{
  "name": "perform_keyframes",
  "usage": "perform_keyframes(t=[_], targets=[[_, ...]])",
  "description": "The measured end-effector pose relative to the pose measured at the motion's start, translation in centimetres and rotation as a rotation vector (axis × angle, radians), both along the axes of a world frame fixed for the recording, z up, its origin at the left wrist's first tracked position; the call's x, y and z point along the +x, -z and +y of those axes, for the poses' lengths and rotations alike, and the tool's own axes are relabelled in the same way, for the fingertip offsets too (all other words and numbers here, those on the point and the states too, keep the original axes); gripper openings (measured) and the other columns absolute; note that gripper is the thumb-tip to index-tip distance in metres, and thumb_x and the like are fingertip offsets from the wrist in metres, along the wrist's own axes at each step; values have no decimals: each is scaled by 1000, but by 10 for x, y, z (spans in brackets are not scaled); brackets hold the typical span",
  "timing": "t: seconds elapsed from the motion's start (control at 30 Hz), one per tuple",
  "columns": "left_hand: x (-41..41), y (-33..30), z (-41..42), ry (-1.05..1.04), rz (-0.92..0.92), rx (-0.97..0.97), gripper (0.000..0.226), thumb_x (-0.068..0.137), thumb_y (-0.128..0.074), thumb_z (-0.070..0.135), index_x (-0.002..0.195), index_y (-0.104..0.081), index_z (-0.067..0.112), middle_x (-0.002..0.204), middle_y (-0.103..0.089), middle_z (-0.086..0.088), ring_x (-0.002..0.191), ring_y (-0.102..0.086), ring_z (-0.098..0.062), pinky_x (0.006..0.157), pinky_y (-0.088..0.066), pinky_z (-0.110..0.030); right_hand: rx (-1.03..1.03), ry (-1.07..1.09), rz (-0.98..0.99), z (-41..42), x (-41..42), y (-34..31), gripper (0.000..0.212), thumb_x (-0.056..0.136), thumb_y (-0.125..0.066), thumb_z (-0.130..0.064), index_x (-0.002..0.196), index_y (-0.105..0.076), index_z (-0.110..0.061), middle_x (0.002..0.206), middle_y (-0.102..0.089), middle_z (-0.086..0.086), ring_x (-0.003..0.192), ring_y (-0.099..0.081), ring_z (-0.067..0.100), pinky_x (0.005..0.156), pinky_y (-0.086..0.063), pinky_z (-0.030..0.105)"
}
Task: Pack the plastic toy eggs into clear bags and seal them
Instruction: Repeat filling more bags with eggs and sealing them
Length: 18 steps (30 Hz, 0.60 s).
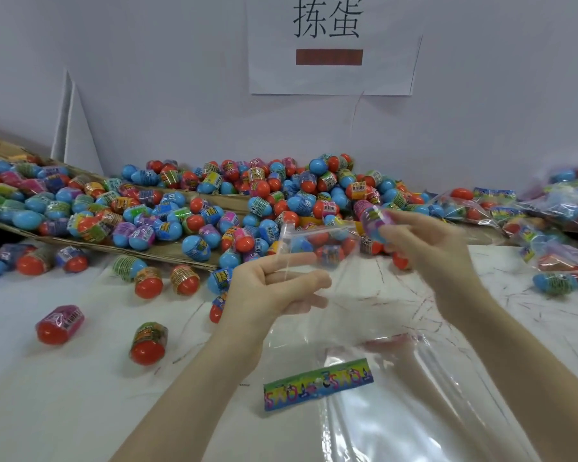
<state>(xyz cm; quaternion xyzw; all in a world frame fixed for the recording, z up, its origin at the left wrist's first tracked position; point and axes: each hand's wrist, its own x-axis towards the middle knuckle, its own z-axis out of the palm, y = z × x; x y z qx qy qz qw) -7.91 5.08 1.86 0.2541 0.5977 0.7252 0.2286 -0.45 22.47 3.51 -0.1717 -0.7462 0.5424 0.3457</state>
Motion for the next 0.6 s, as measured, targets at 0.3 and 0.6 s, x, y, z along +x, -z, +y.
perform_keyframes(t=[0.3,0.6], targets=[[15,6,9,-50,156,23,31,66,-75,-4,84,-65,20,58,-70,3,49,-65,-8,51,-47,-12,417,-258,-79,-20,34,-37,24,66,-64,-32,90,-64,-34,76,-68,-9,72,-63,2,64,-51,16],[17,7,10,23,182,10,31,67,-75,2,89,-67,22,66,-73,0,62,-69,-9,57,-49,-13,929,-87,-284,-23,27,-29,42,83,-34,-37,112,-64,-27,78,-49,-25,76,-34,5,70,-24,21]])
